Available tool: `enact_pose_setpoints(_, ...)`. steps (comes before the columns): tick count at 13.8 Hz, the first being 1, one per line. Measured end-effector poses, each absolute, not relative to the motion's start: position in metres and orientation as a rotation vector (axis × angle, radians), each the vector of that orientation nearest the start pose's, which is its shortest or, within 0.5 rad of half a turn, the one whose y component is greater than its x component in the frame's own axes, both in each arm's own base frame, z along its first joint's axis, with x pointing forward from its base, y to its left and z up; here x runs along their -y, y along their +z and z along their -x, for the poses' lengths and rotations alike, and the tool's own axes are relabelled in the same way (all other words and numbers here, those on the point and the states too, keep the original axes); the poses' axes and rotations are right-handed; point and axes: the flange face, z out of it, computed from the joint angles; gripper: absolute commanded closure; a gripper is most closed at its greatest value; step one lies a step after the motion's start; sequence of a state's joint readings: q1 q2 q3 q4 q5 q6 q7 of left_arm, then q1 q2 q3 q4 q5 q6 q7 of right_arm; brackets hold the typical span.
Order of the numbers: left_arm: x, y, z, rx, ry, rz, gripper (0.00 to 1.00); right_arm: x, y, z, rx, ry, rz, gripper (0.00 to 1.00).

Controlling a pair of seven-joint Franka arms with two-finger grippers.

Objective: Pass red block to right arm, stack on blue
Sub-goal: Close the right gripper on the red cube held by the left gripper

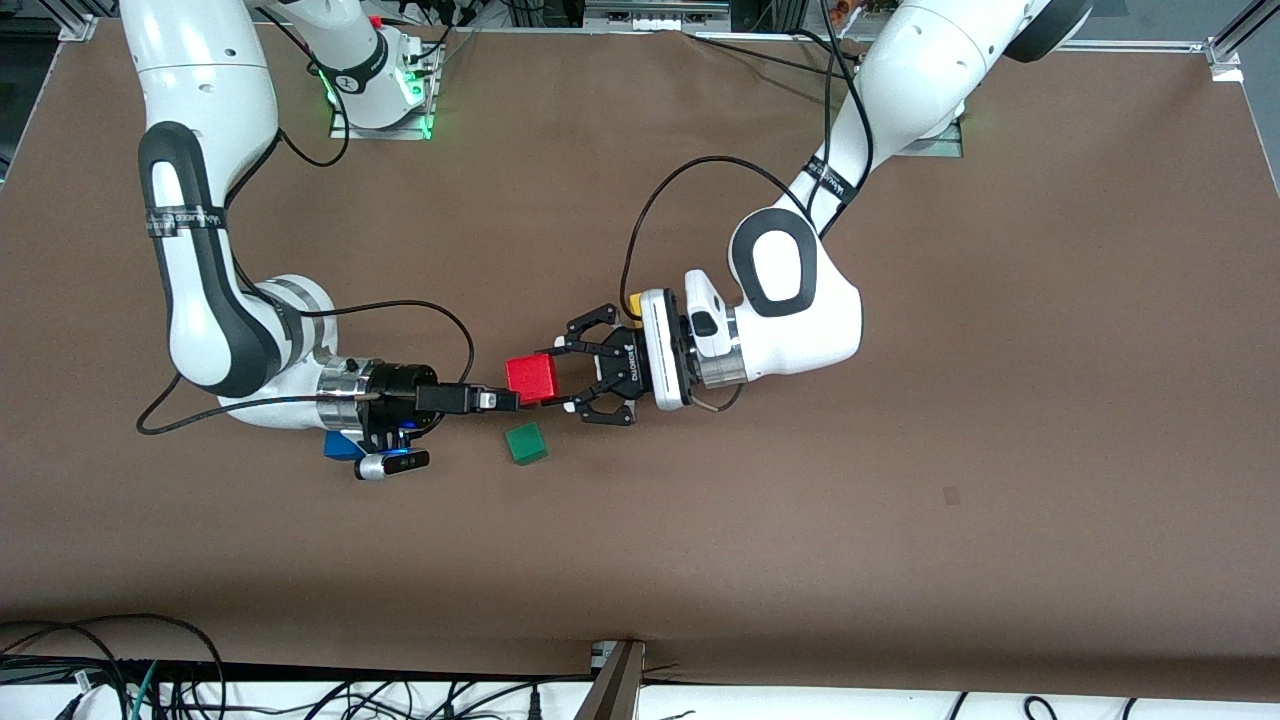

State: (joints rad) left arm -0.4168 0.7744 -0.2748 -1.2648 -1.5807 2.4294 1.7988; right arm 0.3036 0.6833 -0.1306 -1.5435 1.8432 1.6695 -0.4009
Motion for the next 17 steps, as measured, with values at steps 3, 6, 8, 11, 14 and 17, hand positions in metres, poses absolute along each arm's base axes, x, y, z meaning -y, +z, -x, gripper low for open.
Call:
enact_pose_setpoints(3, 0.4523, 0.3526, -0.6398, 1.063, 1.064, -1.572, 1.0, -0.2338, 0.313, -0.6787, -0.229, 0.179, 1.483, 0.26)
enact_pose_setpoints(6, 0.4534, 0.3528, -0.6402, 1.063, 1.067, -1.573, 1.0, -0.233, 0.3126, -0.6788, -0.231, 0.178, 1.484, 0.27)
enact_pose_setpoints(8, 0.4536, 0.3528, -0.6404, 1.062, 1.072, -1.58, 1.0, -0.2328, 0.3129, -0.6787, -0.229, 0.178, 1.486, 0.27)
enact_pose_setpoints(11, 0.4557, 0.353, -0.6394, 1.063, 1.073, -1.581, 1.0, -0.2319, 0.3132, -0.6781, -0.229, 0.179, 1.489, 0.27)
enact_pose_setpoints(14, 0.4568, 0.3528, -0.6387, 1.064, 1.072, -1.58, 1.0, -0.2305, 0.3151, -0.6748, -0.226, 0.183, 1.498, 0.27)
enact_pose_setpoints(17, 0.4565, 0.3516, -0.6389, 1.064, 1.071, -1.582, 1.0, -0.2291, 0.3184, -0.6702, -0.215, 0.19, 1.519, 0.27)
